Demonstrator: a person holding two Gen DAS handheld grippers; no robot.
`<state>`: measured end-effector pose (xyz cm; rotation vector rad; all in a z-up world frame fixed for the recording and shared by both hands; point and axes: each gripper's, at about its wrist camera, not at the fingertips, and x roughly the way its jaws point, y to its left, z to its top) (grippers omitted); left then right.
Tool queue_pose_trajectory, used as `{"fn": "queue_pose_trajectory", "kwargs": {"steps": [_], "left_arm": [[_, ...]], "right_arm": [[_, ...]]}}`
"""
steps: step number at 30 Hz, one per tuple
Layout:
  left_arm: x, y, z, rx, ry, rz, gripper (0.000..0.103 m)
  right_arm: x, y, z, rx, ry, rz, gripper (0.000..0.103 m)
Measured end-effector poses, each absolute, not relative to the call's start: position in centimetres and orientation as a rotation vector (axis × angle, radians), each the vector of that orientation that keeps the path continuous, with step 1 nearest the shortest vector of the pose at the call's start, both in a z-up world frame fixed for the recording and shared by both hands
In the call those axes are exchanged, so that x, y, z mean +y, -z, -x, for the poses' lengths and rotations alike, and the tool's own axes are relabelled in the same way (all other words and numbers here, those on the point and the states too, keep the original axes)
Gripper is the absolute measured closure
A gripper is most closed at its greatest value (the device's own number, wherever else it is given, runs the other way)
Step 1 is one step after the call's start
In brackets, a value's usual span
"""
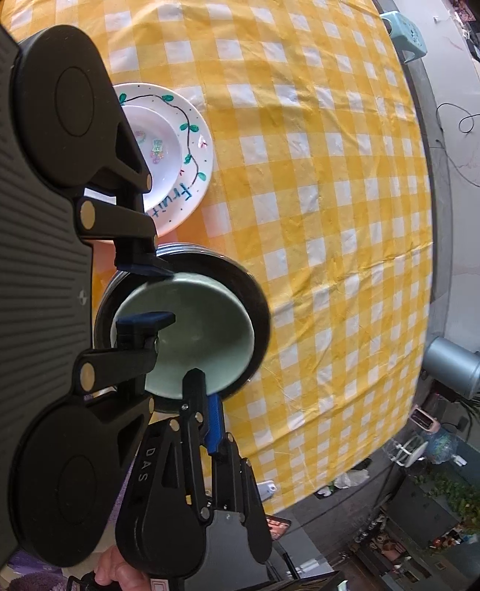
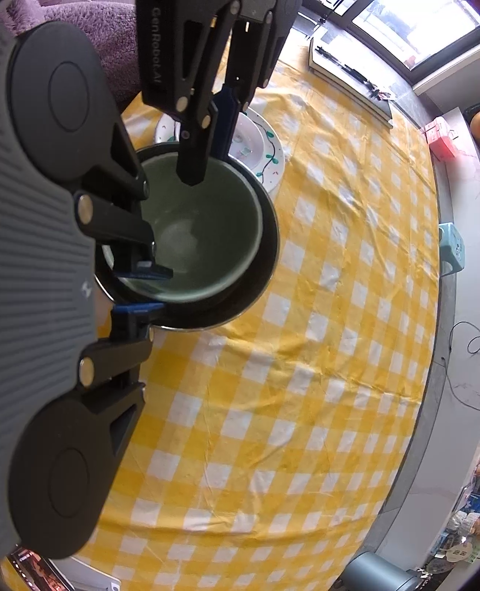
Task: Organize plates and bowls
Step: 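Lower the green bowl into the blue steel bowl and open both grippers, then grasp the rim of the nested bowl stack with both grippers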
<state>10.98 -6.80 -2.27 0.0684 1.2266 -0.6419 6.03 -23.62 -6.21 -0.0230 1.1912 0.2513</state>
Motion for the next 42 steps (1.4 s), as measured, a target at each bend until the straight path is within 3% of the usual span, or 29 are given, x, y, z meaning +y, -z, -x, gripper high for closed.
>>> {"fn": "queue_pose_trajectory", "kwargs": {"steps": [7,11,23,31,42], "left_arm": [[-5.7,0.9,-11.0,1.145,0.624,0.009,0.07],[-5.0,0.9,-10.5,1.093,0.606,0.045,0.061],[-2.9,1.2,-7.1,0.862,0.464,0.083,0.029],[-1.1,3.5,-5.8,0.851,0.425,0.299,0.028],[-2.2,5.6,-5.2,0.899,0.415,0.325,0.025]], "right_arm": [[-23.9,4.5,-5.5,1.109,-0.228,0.012,0.084],[-24.0,4.2,-5.0,1.055,-0.215,-0.021,0.07],[-23.8,5.0,-0.9,0.875,-0.067,-0.113,0.048],[-24.9,7.1,1.3,0.79,0.09,-0.259,0.043],[-25.9,9.3,1.8,0.809,0.104,-0.388,0.037]]}}
